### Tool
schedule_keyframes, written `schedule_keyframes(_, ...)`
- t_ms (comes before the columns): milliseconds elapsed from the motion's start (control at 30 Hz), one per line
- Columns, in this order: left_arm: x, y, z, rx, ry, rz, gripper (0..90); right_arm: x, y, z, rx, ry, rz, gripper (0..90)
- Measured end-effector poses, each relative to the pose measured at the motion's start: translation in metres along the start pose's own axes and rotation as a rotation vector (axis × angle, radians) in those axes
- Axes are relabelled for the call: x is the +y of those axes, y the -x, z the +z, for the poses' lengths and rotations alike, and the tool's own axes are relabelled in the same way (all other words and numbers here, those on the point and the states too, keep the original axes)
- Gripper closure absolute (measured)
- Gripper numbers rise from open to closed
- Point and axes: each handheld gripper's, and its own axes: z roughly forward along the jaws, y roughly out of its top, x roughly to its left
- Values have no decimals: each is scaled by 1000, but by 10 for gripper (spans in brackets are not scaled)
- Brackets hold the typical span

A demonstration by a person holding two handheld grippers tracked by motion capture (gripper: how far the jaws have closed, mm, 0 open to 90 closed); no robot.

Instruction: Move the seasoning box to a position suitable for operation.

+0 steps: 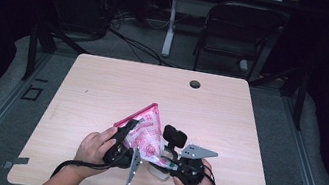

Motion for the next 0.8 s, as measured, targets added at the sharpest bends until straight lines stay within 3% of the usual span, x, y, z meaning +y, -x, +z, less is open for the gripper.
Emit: schedule_keyframes(800,1,0,-1,2,-1,16,653,0,1,1,-2,-4,2,896)
